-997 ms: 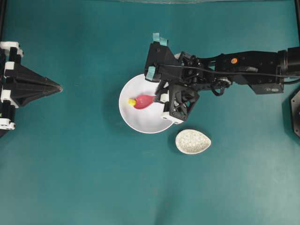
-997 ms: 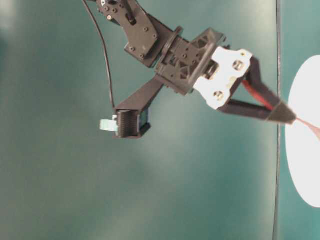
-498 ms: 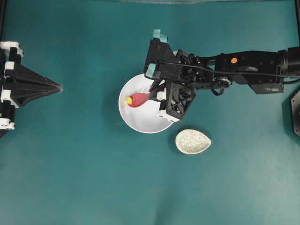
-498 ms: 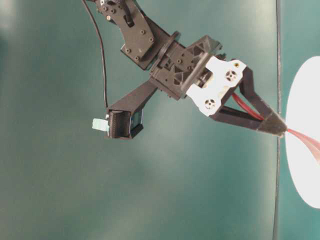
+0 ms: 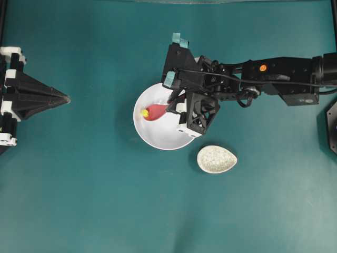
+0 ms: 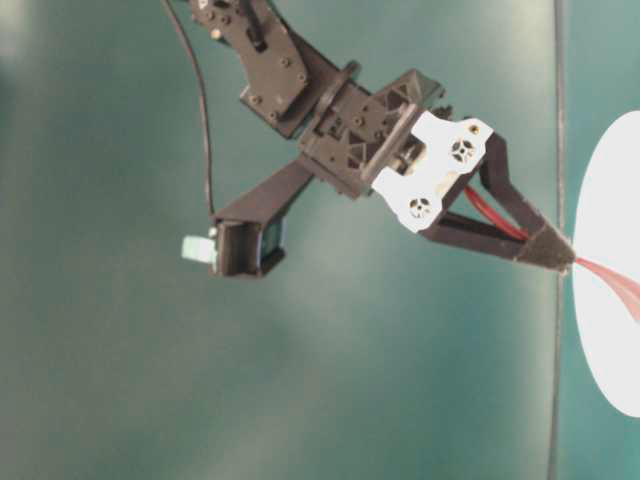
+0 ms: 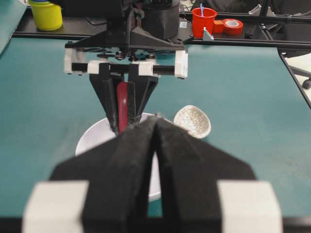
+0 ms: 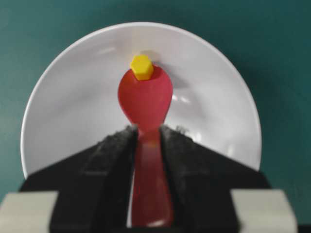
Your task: Scoop the yellow hexagonal prism block from the bowl with a spoon using the right arm.
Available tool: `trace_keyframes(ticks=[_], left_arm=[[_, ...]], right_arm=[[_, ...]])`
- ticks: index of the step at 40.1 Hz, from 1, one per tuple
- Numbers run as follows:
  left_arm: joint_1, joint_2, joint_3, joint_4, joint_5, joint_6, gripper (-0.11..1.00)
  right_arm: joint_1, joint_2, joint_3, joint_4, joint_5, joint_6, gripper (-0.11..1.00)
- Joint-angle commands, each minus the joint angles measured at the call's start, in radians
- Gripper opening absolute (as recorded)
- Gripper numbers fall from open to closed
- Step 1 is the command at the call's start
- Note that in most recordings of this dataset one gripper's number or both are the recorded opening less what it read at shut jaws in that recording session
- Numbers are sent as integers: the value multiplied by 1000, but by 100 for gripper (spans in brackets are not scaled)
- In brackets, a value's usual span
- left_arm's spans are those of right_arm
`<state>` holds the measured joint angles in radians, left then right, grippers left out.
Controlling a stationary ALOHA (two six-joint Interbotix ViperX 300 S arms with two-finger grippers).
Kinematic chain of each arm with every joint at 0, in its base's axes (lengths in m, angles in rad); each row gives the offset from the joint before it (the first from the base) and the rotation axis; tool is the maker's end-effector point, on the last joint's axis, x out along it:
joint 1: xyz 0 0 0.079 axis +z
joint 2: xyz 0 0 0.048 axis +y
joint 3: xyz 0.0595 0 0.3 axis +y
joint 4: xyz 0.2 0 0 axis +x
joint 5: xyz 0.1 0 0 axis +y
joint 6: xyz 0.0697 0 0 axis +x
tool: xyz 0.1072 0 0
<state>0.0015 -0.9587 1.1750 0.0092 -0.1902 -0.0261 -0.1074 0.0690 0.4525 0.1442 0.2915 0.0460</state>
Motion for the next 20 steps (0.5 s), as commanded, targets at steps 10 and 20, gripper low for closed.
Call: trace_keyframes(ticks=[10, 20], left_arm=[[0, 6, -29, 3, -11, -8, 0], [2, 6, -29, 3, -11, -8, 0]], right_arm=[[-2, -69, -6, 0, -5, 0, 25], [-2, -106, 31, 6, -37, 2, 25]])
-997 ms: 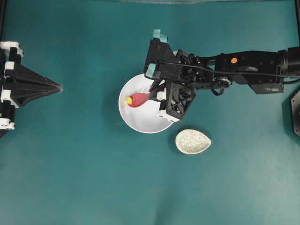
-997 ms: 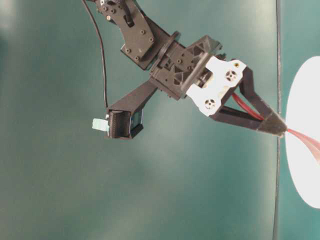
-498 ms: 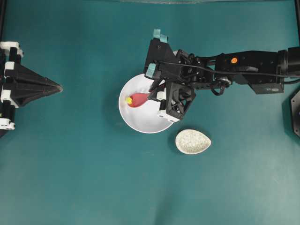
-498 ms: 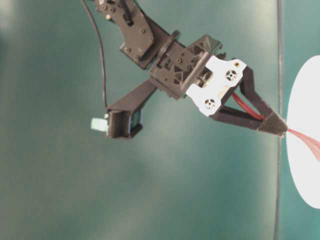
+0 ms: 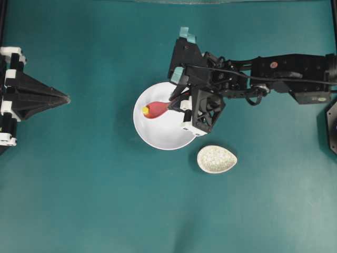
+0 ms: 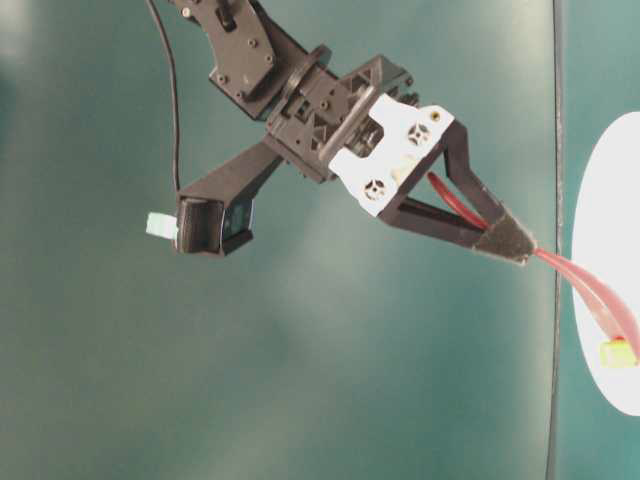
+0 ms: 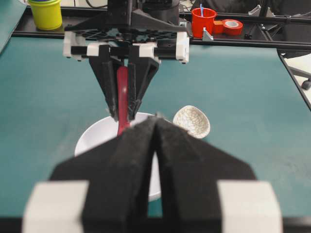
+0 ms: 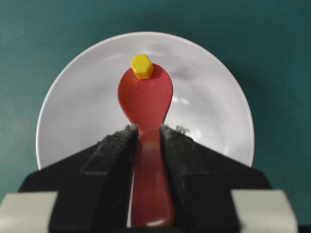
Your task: Scoop the yellow hexagonal prism block from the bowl with a spoon using the right arm.
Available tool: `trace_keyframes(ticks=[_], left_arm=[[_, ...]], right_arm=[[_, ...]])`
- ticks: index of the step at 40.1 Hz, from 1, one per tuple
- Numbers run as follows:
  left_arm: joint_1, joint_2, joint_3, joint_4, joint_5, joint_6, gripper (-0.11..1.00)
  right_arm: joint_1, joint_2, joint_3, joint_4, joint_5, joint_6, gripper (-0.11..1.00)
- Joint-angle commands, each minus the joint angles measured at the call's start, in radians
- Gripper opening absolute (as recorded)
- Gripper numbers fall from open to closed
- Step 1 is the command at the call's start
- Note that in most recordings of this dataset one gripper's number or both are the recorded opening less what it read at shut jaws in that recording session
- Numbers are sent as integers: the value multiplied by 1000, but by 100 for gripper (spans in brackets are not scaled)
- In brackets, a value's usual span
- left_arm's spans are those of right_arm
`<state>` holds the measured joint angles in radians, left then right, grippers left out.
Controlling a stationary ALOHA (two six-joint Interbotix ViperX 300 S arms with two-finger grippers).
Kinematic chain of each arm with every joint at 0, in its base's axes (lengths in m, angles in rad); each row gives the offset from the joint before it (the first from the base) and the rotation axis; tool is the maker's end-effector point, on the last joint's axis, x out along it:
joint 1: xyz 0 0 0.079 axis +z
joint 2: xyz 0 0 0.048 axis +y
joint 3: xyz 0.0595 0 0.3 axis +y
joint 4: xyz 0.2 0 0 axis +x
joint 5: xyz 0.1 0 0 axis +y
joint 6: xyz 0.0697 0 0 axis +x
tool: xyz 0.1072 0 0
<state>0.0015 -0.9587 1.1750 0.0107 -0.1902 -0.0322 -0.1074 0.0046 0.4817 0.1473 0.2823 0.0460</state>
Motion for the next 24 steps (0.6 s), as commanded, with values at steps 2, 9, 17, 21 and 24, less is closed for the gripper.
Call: trace_keyframes(ticks=[2, 9, 17, 21, 24], left_arm=[[0, 5, -29, 2, -11, -2, 0], [0, 3, -29, 2, -11, -2, 0], [0, 2, -29, 2, -11, -3, 0], [2, 2, -29, 2, -12, -3, 0], [0, 2, -29, 2, -17, -3, 0]], right_arm=[[-2, -52, 17, 5, -54, 2, 25], [-2, -103, 84, 8, -186, 2, 25], [3, -192, 189, 9, -370, 2, 25], [9, -242, 244, 17, -462, 6, 25], [14, -285, 284, 25, -528, 12, 25]])
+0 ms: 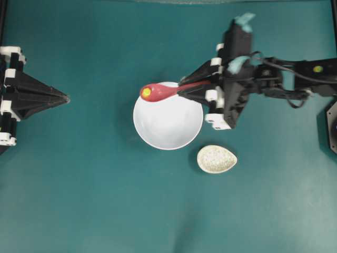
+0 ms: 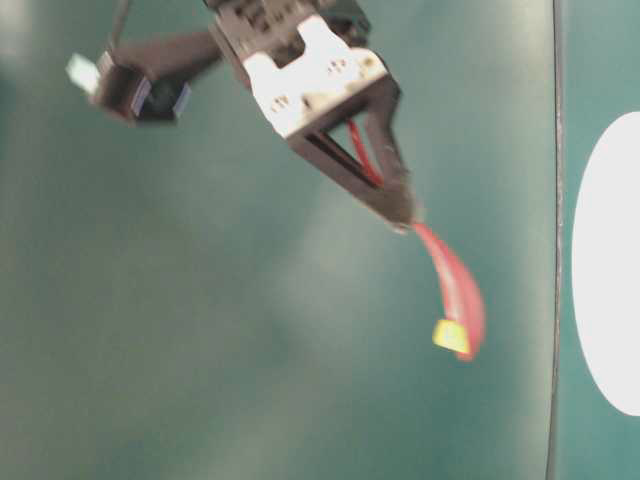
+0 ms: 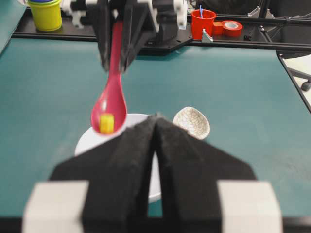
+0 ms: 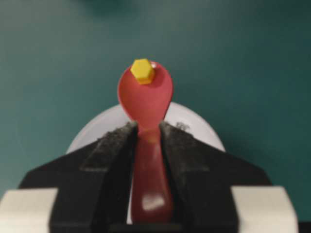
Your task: Scoop the yellow hexagonal prism block from the bowl with a spoon using the right arm.
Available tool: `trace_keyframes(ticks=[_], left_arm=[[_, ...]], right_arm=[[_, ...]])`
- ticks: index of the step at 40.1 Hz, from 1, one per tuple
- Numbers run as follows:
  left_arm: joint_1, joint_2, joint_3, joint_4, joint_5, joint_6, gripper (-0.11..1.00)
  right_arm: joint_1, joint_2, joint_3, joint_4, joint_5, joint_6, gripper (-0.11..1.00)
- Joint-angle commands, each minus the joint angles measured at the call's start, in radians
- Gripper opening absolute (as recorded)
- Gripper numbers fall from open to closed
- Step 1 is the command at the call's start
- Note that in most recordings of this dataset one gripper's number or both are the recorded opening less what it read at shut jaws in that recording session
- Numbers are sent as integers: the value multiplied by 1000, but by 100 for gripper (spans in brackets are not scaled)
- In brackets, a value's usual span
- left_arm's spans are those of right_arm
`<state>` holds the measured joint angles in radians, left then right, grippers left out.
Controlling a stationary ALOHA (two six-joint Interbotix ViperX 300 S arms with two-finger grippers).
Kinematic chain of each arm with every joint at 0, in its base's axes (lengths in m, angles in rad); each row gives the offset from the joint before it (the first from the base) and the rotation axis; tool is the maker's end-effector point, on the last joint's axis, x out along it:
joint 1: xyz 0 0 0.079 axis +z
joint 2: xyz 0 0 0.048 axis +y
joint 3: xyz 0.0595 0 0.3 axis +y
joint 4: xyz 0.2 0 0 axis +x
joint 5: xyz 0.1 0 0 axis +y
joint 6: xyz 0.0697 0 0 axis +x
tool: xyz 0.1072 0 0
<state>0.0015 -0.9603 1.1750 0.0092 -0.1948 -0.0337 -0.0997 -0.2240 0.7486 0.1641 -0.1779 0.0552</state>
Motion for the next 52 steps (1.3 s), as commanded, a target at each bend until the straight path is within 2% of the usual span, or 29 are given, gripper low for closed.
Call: trace_keyframes(ticks=[1, 7, 15, 52], left_arm=[[2, 3, -29, 3, -14, -2, 0], [2, 5, -28, 3, -20, -2, 0], [0, 8, -28, 3, -23, -2, 0], [2, 9, -28, 3, -23, -3, 0]], right_arm=[[6, -72, 34, 8, -89, 6, 25], [20, -150, 97, 8, -169, 15, 25], [31, -222, 144, 8, -210, 17, 25], [34, -242, 153, 12, -221, 17, 25]])
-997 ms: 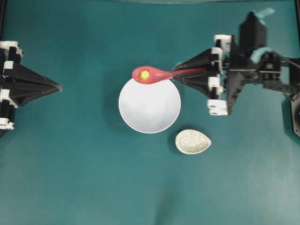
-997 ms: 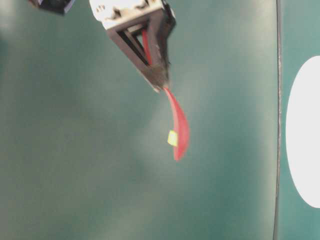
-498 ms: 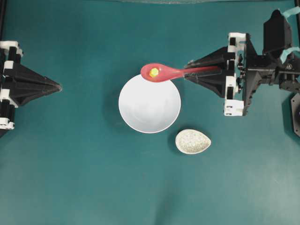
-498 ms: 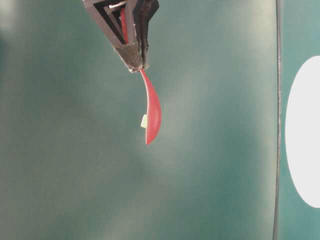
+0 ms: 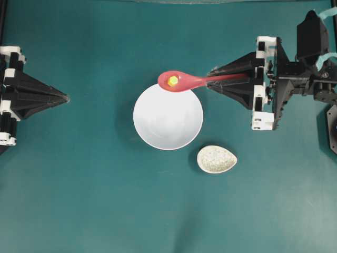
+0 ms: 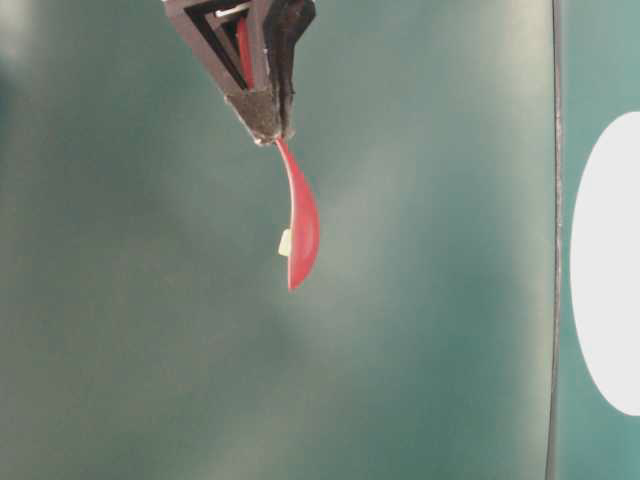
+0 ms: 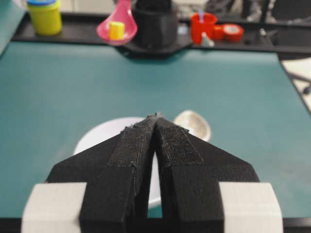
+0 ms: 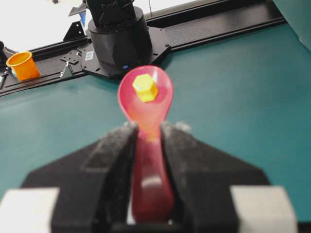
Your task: Scoop the yellow hexagonal prism block from the bowl with a spoon using the right arm.
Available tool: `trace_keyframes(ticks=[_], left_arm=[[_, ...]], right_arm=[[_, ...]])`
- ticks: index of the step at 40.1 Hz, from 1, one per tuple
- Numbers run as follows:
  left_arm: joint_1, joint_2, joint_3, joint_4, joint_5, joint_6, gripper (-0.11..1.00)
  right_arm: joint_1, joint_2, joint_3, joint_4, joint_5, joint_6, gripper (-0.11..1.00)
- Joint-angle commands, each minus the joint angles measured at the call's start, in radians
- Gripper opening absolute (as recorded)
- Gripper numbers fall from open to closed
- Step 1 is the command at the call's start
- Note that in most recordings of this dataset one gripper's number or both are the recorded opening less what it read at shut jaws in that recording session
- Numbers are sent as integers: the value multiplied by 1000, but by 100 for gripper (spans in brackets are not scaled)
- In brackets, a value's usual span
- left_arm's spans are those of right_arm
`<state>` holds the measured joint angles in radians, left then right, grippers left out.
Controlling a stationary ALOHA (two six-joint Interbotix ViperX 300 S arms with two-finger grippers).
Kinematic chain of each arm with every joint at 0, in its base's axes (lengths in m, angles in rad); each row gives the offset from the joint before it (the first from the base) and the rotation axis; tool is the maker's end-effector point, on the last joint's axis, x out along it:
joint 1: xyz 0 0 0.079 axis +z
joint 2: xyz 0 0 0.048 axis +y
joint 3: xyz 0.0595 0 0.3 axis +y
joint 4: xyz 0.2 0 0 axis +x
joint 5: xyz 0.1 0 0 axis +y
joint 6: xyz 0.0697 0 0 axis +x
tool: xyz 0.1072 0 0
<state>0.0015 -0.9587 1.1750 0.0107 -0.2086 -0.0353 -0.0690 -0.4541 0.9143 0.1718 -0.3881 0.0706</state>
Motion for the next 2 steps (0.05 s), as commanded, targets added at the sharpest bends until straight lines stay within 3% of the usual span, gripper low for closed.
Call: trace_keyframes(ticks=[1, 2], left_arm=[[0, 8, -28, 2, -11, -2, 0], [0, 8, -28, 2, -9, -2, 0]], right_arm=[[3, -12, -12, 3, -12, 2, 25], [3, -12, -12, 3, -11, 2, 25]])
